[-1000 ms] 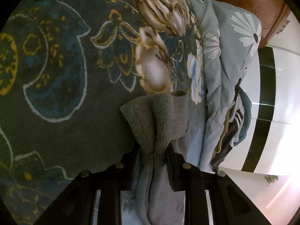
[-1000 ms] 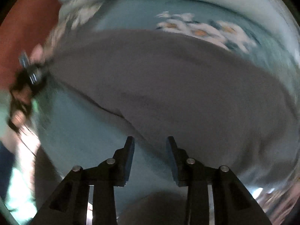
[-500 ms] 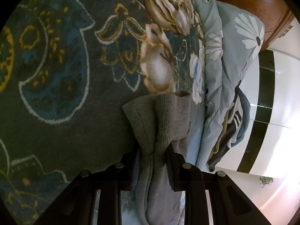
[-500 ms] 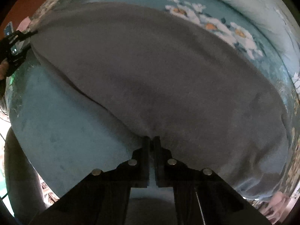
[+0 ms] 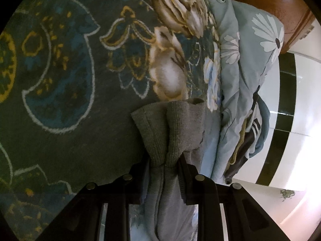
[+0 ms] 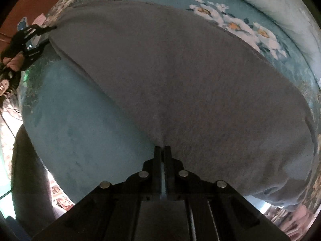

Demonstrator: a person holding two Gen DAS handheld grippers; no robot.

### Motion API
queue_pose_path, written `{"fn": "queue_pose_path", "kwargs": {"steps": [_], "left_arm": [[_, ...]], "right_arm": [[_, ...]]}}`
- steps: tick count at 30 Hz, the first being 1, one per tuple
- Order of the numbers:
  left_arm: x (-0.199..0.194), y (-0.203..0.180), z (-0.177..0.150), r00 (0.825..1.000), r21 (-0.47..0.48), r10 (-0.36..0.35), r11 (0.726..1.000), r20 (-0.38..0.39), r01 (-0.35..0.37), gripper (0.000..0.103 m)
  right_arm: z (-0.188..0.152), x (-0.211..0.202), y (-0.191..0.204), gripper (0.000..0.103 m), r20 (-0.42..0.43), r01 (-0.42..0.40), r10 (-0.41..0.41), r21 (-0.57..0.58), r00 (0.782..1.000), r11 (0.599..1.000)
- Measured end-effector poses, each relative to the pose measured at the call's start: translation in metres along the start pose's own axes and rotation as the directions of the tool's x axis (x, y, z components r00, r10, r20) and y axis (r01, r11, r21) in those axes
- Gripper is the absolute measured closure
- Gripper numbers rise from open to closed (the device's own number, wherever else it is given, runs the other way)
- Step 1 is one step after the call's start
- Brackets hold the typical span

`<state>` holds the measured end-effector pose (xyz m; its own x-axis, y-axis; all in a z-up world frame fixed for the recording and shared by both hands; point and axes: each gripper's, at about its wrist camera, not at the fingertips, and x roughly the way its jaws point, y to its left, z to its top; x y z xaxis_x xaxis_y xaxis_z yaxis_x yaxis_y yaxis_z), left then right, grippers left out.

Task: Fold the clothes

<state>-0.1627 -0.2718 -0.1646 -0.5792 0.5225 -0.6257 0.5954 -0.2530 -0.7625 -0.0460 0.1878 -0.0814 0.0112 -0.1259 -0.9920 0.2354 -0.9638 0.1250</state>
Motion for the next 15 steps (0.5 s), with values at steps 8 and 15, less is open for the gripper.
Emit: {"fn": "queue_pose_path", "kwargs": {"steps": [8, 15], "left_arm": [[-0.015, -0.044, -0.020, 0.991, 0.158, 0.119, 0.979, 0.065, -0.128, 0.077], [-0.037, -0.180, -0.107, 0.959, 0.670, 0.172, 0.687, 0.224, -0.280, 0.081]], "right_arm": [[-0.028, -0.044, -0.054, 0.098, 0.293, -0.243, 0.156, 0.289, 0.943, 0.926], [-0.086, -0.054, -0.103, 0.098, 0.411, -0.354, 0.153, 0.476, 0.899, 0.805]]}}
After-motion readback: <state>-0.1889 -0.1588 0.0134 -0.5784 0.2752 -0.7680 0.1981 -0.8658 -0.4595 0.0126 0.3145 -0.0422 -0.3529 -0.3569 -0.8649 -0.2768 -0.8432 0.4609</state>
